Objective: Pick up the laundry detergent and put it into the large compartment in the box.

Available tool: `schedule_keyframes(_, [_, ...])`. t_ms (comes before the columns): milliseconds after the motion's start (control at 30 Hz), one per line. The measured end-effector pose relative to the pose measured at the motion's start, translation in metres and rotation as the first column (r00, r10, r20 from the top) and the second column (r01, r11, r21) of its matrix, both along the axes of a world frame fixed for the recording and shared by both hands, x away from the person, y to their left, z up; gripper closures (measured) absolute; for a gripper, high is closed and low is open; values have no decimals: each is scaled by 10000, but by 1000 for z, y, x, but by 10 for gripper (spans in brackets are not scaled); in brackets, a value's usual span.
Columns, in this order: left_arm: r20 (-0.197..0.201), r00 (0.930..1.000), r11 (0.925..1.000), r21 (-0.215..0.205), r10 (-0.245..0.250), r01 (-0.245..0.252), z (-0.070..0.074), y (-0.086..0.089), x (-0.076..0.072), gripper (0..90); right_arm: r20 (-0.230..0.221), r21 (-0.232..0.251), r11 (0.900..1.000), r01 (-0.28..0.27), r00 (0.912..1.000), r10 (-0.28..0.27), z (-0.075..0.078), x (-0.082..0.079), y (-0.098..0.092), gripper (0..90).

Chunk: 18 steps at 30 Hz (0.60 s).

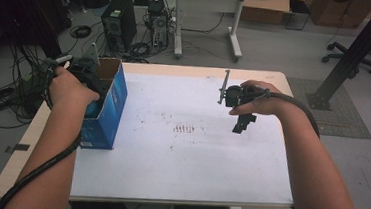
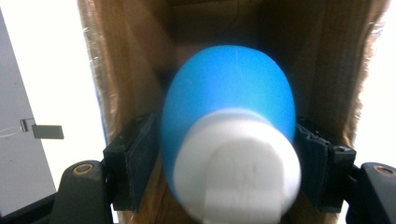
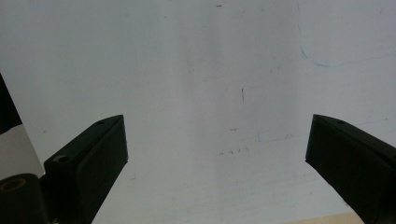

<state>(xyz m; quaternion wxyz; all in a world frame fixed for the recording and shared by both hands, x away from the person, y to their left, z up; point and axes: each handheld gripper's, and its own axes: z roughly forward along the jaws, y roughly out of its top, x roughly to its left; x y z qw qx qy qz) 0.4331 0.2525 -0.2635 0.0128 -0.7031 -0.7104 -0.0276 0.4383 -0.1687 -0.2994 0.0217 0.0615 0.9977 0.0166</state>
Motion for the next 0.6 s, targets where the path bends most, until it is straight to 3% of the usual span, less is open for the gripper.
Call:
schedule_keyframes(200, [110,9999,10000,53,18,-19,8,2,-4,224,30,26,10000,-37,10000,37,2,0,-1,56])
schedule_keyframes(600, [289,9996,9998,176,-10,5,22,2,-10,208,83,29,10000,-40,10000,40,4,-2,0,56])
